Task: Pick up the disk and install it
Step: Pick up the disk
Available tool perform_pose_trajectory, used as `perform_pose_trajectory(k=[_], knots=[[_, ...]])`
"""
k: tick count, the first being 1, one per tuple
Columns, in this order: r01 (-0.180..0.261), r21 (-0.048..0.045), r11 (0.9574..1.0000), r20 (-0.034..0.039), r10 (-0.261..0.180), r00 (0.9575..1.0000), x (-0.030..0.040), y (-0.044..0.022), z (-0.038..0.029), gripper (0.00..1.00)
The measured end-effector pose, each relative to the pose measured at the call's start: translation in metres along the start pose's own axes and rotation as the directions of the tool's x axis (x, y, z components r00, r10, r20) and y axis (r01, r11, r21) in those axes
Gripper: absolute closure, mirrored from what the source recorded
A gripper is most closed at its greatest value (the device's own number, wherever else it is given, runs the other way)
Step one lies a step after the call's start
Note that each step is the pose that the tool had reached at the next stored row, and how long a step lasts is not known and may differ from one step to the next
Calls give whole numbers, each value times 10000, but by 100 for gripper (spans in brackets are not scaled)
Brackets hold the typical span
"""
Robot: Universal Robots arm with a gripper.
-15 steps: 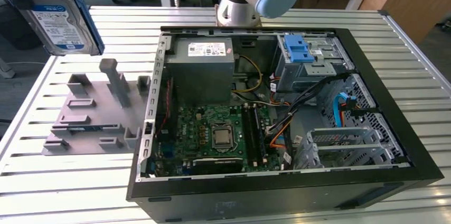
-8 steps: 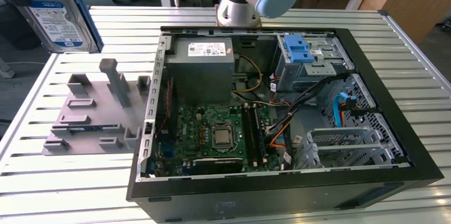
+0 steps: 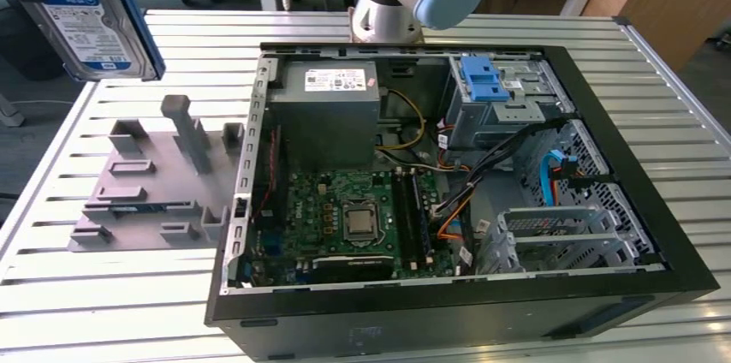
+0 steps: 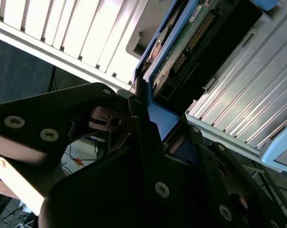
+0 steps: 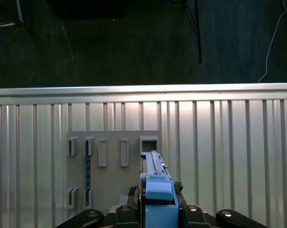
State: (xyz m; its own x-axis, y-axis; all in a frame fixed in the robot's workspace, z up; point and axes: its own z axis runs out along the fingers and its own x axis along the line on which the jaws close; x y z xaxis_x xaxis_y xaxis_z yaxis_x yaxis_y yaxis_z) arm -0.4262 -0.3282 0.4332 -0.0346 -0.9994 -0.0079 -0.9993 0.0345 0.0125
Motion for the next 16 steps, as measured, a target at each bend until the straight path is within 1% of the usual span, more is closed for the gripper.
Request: perform_pose_trajectory(k=[16], knots=[[0,1,10000,0,0,10000,-1,3,-195,64]])
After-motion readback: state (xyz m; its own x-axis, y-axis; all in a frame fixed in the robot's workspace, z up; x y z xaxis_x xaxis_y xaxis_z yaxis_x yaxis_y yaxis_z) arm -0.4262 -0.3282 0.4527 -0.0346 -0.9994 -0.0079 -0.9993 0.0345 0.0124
